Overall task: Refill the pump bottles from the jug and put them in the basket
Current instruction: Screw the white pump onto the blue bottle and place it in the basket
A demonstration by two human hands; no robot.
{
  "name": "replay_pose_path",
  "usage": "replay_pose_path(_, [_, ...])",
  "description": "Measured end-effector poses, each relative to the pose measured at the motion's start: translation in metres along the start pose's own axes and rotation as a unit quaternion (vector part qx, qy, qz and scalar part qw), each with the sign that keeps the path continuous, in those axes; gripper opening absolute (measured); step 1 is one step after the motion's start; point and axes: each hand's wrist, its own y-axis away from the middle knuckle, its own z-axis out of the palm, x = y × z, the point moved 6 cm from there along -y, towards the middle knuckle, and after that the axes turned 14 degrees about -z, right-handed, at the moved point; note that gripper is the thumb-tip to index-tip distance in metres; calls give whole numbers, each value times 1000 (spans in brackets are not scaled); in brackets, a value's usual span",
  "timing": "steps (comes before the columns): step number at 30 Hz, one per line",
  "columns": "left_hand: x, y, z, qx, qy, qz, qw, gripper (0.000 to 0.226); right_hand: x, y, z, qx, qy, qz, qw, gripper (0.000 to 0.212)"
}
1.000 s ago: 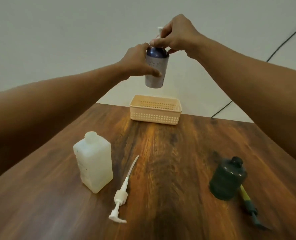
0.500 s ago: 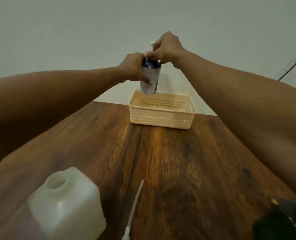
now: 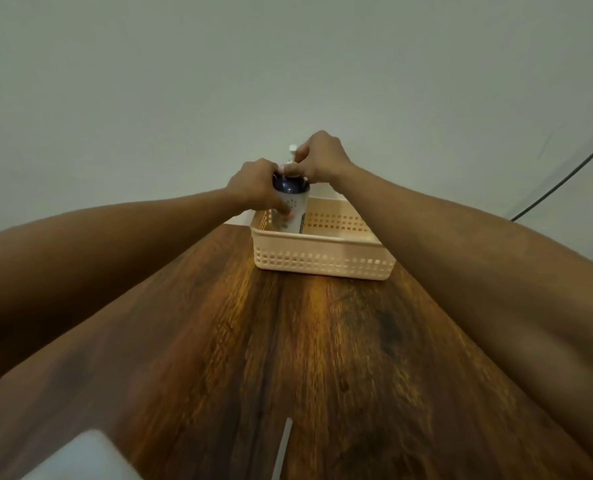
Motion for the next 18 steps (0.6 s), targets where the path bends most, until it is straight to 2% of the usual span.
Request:
replay_pose_path(4, [-6, -2, 13, -7, 0, -7, 1000, 64, 7, 5, 14, -4, 30, -1, 1000, 33])
replay_pose_path(12, [-8, -2, 14, -15, 8, 2, 1000, 66, 3, 8, 18, -3, 24, 4, 1000, 35])
replay_pose_path(18, [-3, 22, -22, 9, 29, -1, 1000, 92, -14, 29, -5, -25, 50, 0, 998, 50])
